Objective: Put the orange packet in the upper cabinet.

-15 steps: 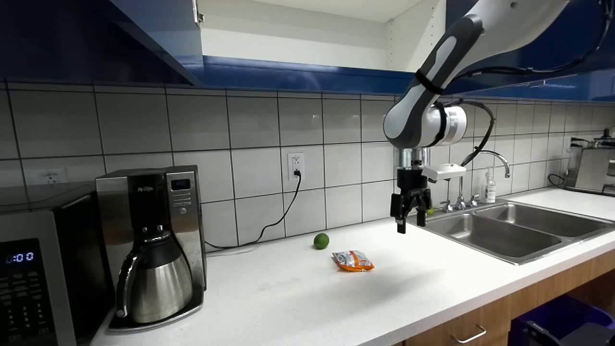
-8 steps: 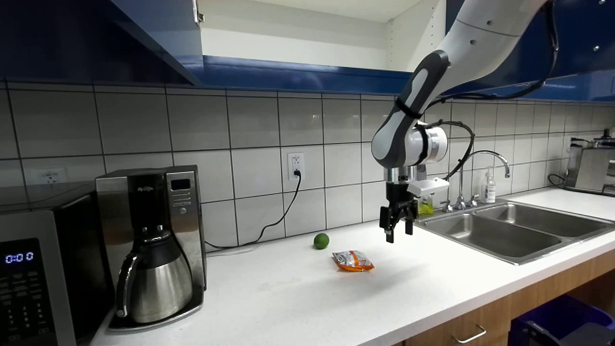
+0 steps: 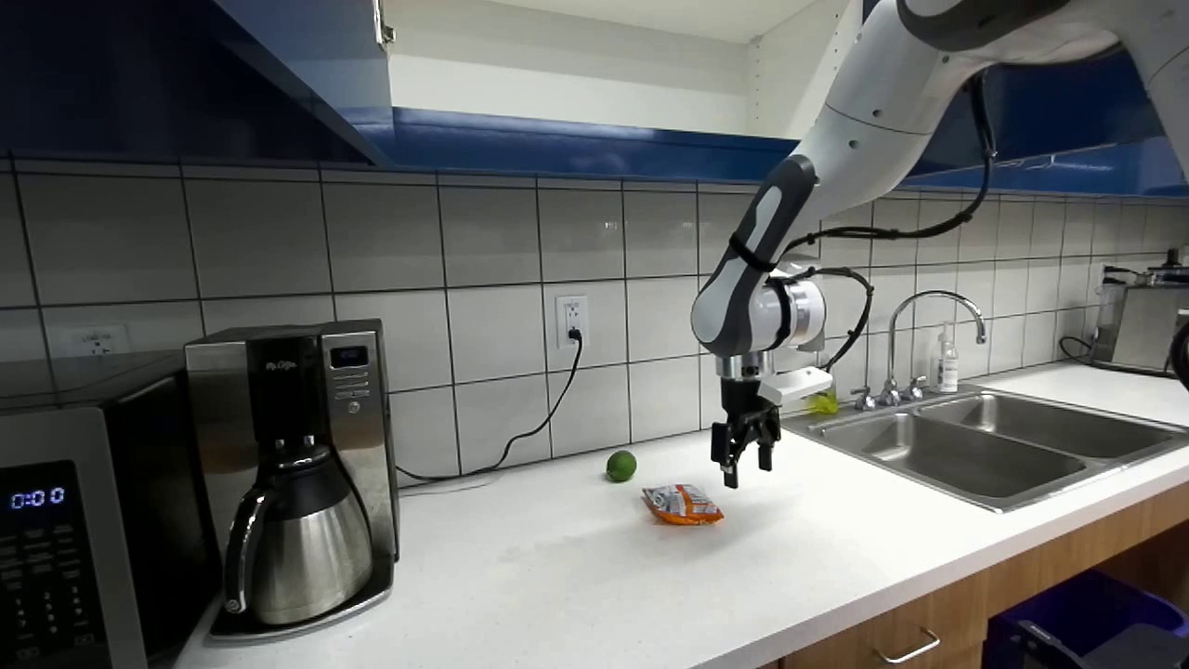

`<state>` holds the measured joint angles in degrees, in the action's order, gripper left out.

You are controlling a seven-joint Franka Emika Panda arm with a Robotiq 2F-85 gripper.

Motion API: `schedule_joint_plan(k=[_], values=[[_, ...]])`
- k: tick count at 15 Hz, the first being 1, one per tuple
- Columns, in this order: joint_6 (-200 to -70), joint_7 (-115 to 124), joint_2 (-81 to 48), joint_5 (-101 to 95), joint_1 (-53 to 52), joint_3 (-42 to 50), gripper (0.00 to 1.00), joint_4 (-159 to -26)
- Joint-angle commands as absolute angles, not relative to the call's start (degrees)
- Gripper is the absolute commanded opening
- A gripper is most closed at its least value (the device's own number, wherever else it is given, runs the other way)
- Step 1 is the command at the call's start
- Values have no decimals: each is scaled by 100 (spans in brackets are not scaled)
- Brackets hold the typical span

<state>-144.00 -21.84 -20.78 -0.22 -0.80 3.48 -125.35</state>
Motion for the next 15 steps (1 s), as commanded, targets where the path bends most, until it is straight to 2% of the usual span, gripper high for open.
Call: schedule_joint_plan(k=[1, 15], values=[[-14351, -2130, -2529, -245, 105, 139, 100, -11991], [-14351, -2216, -3427, -570, 76, -152, 100, -10981]])
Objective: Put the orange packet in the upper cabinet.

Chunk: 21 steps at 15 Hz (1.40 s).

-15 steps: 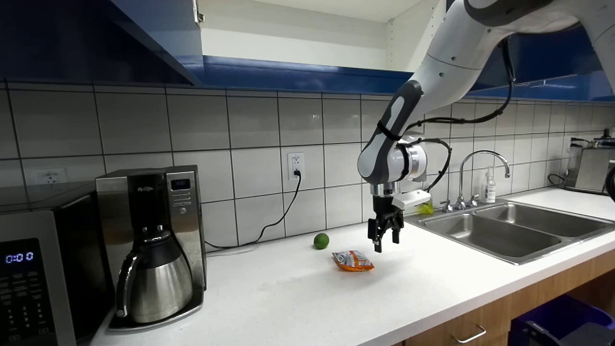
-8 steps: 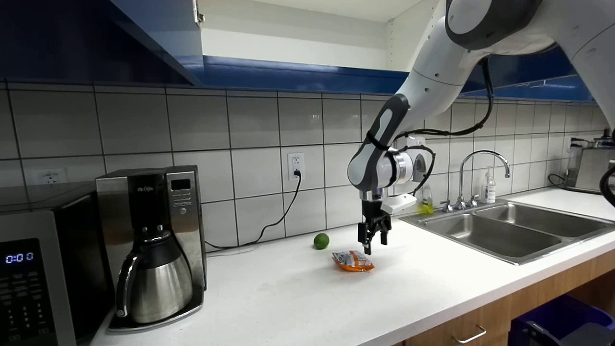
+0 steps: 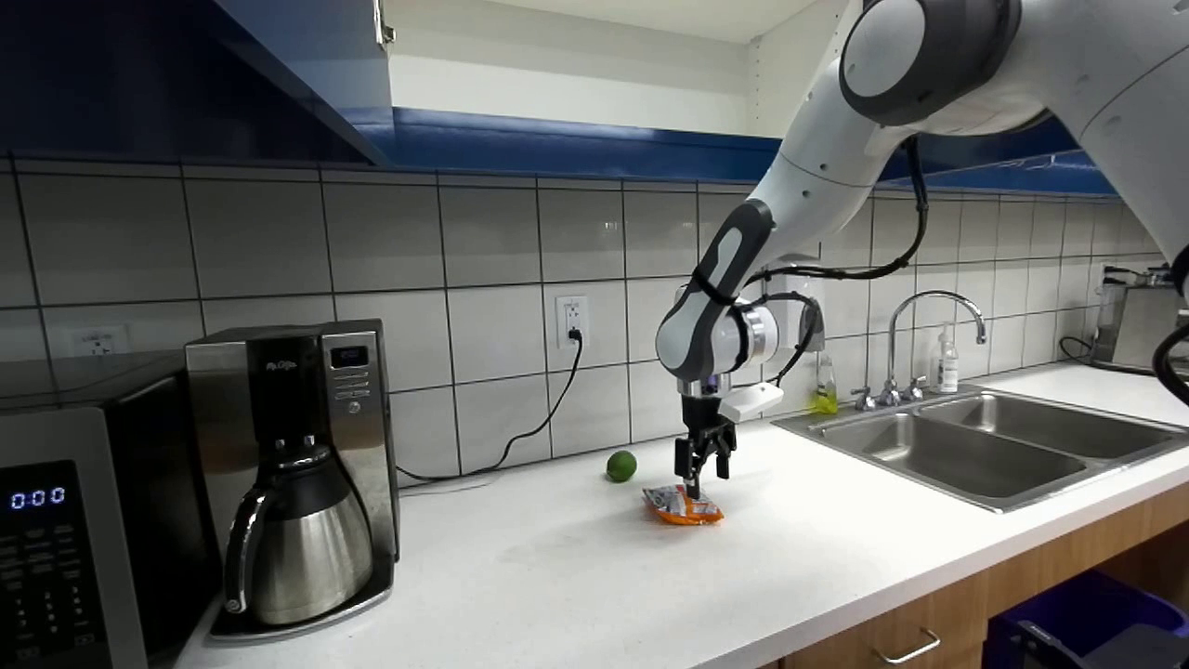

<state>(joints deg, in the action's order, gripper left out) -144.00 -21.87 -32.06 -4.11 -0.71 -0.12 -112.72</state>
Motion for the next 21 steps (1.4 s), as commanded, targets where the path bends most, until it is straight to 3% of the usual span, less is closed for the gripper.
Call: schedule_joint_plan(k=[1, 6, 7, 9, 16, 18, 21], values=[[-14351, -2211, -3482, -590, 78, -155, 100, -10930], [-14336, -2207, -3710, -636, 76, -167, 100, -10705], [-14331, -2209, -3737, -636, 79, -171, 75, -10667], [-14335, -2215, -3784, -644, 80, -175, 65, -10608], [-14341, -2238, -3908, -618, 113, -196, 9, -10492], [-14343, -2236, -3931, -616, 117, -194, 0, -10466], [-14345, -2231, -3931, -622, 123, -182, 0, -10446]])
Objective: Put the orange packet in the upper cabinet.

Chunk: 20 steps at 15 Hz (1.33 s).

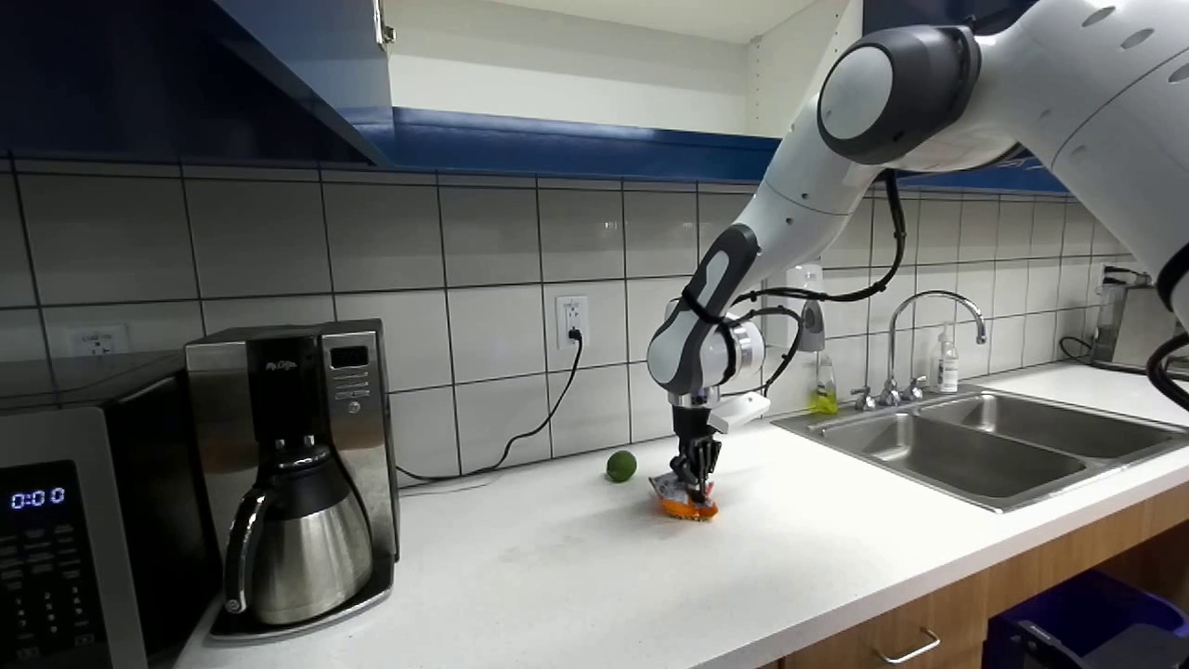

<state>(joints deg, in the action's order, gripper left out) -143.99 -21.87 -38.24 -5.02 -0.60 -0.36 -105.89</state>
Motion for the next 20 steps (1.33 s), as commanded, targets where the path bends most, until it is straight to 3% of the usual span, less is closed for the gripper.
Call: schedule_joint_plan(k=[1, 20], values=[[-14346, -2230, -3934, -623, 127, -179, 0, -10442], [-14088, -2281, -3275, -716, 218, -140, 0, -10599]])
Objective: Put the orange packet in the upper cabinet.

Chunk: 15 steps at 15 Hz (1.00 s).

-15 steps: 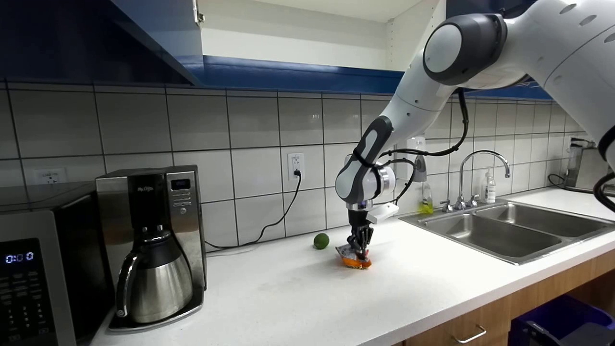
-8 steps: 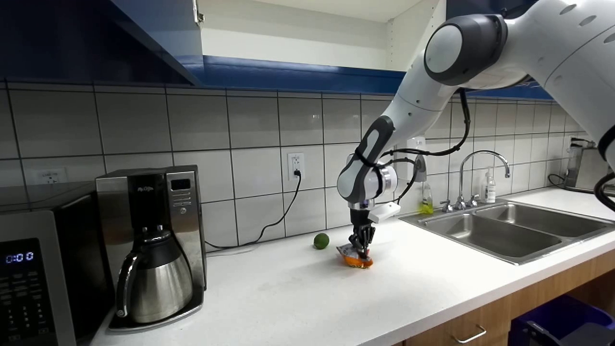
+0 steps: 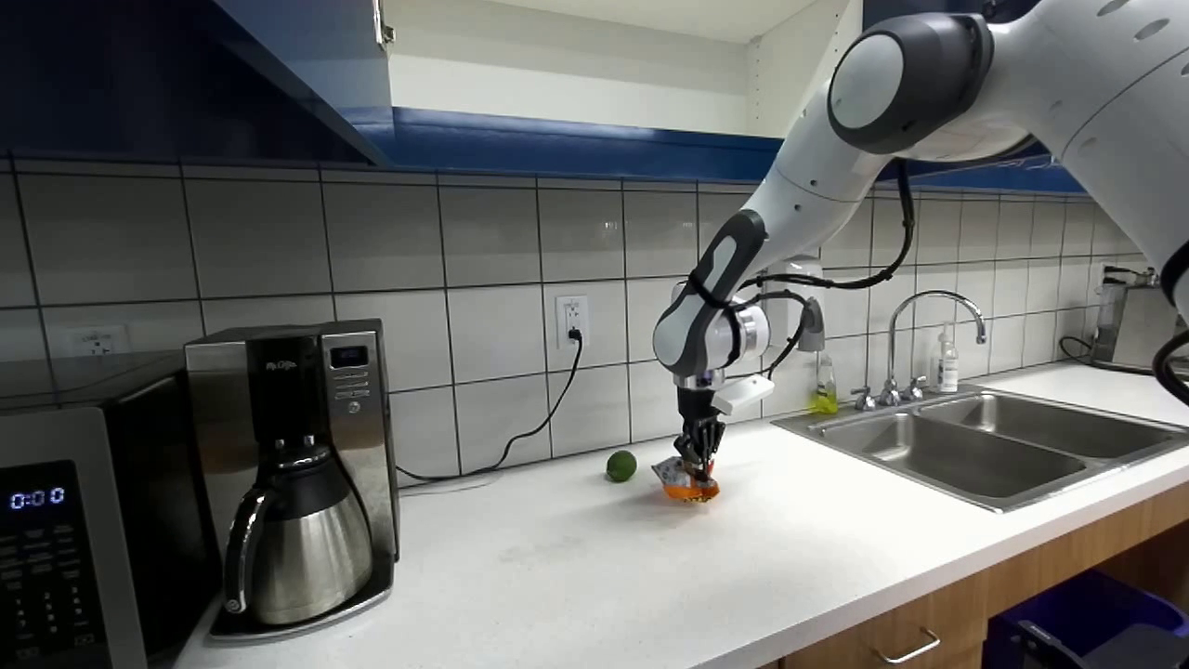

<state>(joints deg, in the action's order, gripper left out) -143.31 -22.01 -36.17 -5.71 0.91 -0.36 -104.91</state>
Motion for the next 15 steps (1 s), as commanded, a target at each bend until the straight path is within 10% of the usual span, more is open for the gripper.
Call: schedule_joint_plan(k=[1, 15], values=[[-14074, -2280, -3204, -722, 215, -143, 0, -10619], [-13457, -2235, -1572, -300, 254, -216, 0, -11953]])
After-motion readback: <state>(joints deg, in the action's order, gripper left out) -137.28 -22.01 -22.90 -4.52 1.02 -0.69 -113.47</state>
